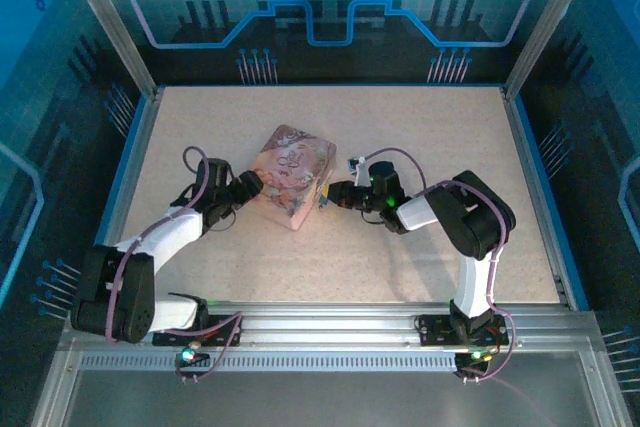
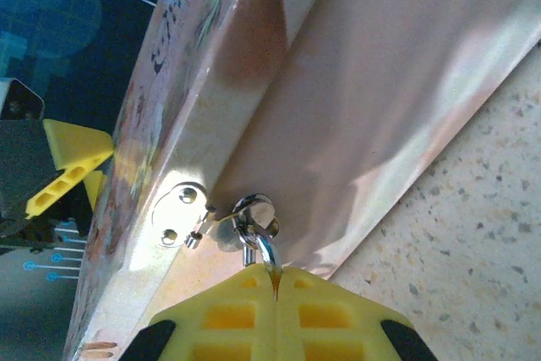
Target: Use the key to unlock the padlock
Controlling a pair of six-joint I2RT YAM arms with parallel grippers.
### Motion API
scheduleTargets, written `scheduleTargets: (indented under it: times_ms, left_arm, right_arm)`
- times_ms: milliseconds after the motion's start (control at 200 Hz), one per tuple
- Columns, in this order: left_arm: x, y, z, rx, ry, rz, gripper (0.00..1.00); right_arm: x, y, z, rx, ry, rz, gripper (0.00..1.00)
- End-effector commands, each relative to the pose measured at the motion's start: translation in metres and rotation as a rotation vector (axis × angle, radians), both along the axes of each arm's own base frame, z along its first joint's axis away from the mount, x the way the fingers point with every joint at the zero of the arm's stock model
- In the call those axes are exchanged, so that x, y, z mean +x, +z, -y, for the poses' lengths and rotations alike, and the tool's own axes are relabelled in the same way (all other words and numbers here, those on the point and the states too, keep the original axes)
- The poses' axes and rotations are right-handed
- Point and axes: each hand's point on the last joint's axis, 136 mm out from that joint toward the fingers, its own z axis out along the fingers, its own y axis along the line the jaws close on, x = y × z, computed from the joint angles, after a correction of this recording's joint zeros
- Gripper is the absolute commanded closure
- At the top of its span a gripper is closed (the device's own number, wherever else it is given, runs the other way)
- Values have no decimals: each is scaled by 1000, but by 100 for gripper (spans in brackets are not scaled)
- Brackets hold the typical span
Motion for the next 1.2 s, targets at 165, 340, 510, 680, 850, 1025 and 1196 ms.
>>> scheduleTargets:
  times_ms: [165, 340, 510, 680, 850, 1025, 1196]
  left_arm:
    - [-12, 12, -4, 92, -93, -47, 12]
    - [-8, 44, -12, 193, -135, 9, 11]
    - [-4, 77, -13, 252, -185, 56, 11]
    - [4, 107, 25, 149, -299, 133, 16]
    - [11, 118, 102, -7, -475, 161, 18]
    - [21, 108, 166, -65, -604, 138, 20]
    - [31, 94, 191, -94, -642, 117, 20]
  right_arm:
    - [-10, 20, -18, 42, 63, 60, 100]
    - [-18, 16, -22, 37, 79, 41, 100]
    - [-23, 10, -24, 34, 87, 26, 100]
    - [-24, 10, -26, 30, 92, 21, 100]
    - [-24, 11, -28, 27, 101, 22, 100]
    - [-25, 10, -30, 20, 106, 20, 100]
    - [-25, 11, -30, 19, 107, 22, 100]
